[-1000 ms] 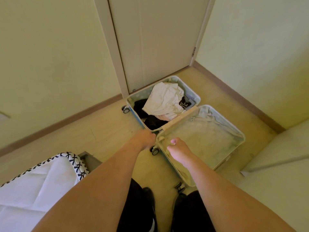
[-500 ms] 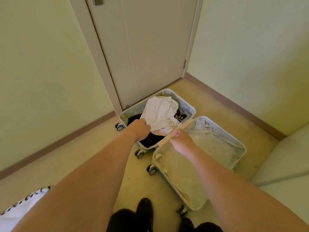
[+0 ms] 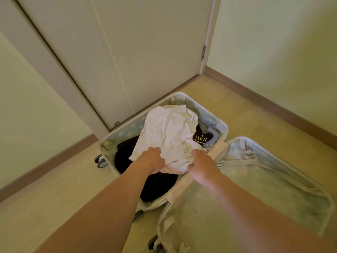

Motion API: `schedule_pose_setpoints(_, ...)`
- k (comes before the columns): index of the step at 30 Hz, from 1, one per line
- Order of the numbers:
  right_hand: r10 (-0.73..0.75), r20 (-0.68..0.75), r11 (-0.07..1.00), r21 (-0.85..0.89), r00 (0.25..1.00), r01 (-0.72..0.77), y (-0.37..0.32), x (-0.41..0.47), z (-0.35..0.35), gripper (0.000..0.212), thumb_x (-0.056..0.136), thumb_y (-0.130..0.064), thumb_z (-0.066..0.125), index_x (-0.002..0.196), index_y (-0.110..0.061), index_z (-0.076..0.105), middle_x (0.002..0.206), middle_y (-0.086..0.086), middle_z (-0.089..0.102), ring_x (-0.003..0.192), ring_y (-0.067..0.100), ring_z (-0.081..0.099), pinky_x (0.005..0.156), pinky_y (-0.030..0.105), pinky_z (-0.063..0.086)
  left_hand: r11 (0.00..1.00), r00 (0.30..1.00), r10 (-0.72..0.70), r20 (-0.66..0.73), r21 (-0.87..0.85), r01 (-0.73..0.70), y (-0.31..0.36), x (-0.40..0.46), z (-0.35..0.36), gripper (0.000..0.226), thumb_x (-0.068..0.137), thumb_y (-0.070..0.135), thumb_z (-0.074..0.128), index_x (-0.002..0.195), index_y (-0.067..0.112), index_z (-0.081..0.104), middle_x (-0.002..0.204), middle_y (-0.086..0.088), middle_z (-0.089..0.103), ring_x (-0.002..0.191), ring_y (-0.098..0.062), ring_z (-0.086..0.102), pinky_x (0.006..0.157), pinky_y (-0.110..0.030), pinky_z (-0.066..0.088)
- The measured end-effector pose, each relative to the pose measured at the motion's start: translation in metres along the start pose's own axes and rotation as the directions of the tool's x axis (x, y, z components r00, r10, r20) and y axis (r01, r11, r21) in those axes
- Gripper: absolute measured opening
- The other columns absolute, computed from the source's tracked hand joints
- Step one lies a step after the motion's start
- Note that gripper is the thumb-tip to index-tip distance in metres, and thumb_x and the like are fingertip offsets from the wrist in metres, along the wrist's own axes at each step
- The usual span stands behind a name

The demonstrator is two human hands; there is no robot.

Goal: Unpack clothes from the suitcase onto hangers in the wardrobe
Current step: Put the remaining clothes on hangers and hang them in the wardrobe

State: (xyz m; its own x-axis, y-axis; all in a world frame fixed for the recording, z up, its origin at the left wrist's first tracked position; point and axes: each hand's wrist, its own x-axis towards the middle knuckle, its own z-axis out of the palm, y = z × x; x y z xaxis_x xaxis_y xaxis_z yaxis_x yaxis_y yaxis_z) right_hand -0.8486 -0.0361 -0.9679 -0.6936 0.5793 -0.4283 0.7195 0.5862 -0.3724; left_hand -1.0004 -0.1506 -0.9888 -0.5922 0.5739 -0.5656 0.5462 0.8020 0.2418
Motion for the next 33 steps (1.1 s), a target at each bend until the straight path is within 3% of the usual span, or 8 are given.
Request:
schedule_pose_setpoints(4,-0.027,-0.144,0.929,-0.368,0.989,-0.028,0.032,0.039,0.051,0.042,0.093,-0.036,0.046,0.129,-0.015,0.041,0.125,0.007,0.05,0.115,0.028,0.049,0.095,0.039,0.038,0.999,0.999,0.003,0.048,0.041,-0.005,-0.012,0.068,0.059,0.046,0.099,0.034,0.044,0.142,0.022,0.035,0.142,-0.007,0.04,0.124,-0.03,0.045,0.104,-0.041,0.042)
schedule_pose_setpoints(10,-0.057,-0.147,0.954,-0.301,0.987,0.011,0.062,0.079,0.104,0.042,0.091,-0.035,0.046,0.129,-0.017,0.041,0.128,0.005,0.046,0.12,0.026,0.044,0.101,0.038,0.034,0.999,0.996,0.017,0.084,-0.041,-0.014,-0.018,0.125,0.114,0.073,0.095,0.034,0.048,0.155,0.03,0.006,0.155,-0.006,0.021,0.138,-0.034,0.028,0.113,-0.045,0.028)
schedule_pose_setpoints(15,-0.083,-0.167,0.968,-0.247,0.982,0.04,0.079,0.086,0.122,0.042,0.086,-0.031,0.048,0.127,-0.017,0.046,0.128,0.003,0.047,0.123,0.026,0.042,0.103,0.037,0.034,0.984,0.98,0.051,-0.193,0.177,-0.016,-0.019,0.153,0.139,0.043,0.096,0.034,0.039,0.139,0.031,0.038,0.133,-0.009,0.039,0.119,-0.033,0.039,0.096,-0.042,0.034)
schedule_pose_setpoints(19,-0.065,-0.222,0.988,-0.153,0.973,0.031,0.086,0.081,0.123,0.047,0.087,-0.027,0.049,0.133,-0.018,0.043,0.136,0.003,0.042,0.129,0.025,0.038,0.106,0.036,0.032,0.97,0.953,-0.037,-0.3,-0.24,-0.038,-0.021,0.134,0.135,0.029,0.098,0.022,0.041,0.124,0.019,0.053,0.125,-0.004,0.048,0.115,-0.025,0.044,0.098,-0.03,0.035)
schedule_pose_setpoints(22,-0.011,-0.246,0.999,-0.037,0.969,0.002,0.083,0.071,0.122,0.062,0.086,-0.027,0.053,0.143,-0.015,0.033,0.145,0.005,0.036,0.133,0.025,0.035,0.111,0.036,0.03,0.4,0.923,-0.358,-0.143,-0.917,0.013,-0.014,0.086,0.086,0.015,0.097,0.01,0.039,0.092,0.011,0.053,0.082,-0.005,0.05,0.078,-0.019,0.05,0.064,-0.023,0.041)
schedule_pose_setpoints(24,0.016,-0.249,0.998,0.063,0.968,0.0,0.074,0.062,0.123,0.077,0.084,-0.028,0.06,0.15,-0.017,0.022,0.149,0.007,0.03,0.136,0.027,0.032,0.111,0.037,0.031,-0.017,0.941,-0.34,0.005,-1.0,-0.001,-0.011,0.045,0.053,0.022,0.097,0.011,0.036,0.093,0.008,0.057,0.08,-0.006,0.054,0.076,-0.021,0.053,0.061,-0.028,0.041)
schedule_pose_setpoints(29,-0.029,-0.248,0.985,0.16,0.968,0.071,0.035,0.033,0.104,0.112,0.076,-0.043,0.076,0.154,-0.031,-0.004,0.16,0.01,0.006,0.146,0.029,0.016,0.114,0.043,0.03,-0.135,0.993,-0.096,-0.068,-0.988,-0.081,-0.001,-0.037,-0.004,0.031,0.082,0.011,0.03,0.077,0.008,0.06,0.061,-0.004,0.068,0.058,-0.024,0.064,0.062,-0.032,0.046)
schedule_pose_setpoints(33,0.096,-0.089,0.842,0.538,0.991,-0.033,-0.017,0.006,0.072,0.1,0.056,-0.059,0.073,0.143,-0.029,0.035,0.145,0.008,0.039,0.13,0.029,0.041,0.094,0.04,0.049,-0.327,0.995,0.019,-0.103,-0.941,-0.091,0.007,-0.112,-0.064,0.025,0.058,0.019,0.034,0.045,0.009,0.053,0.054,-0.008,0.057,0.054,-0.028,0.058,0.061,-0.028,0.047)
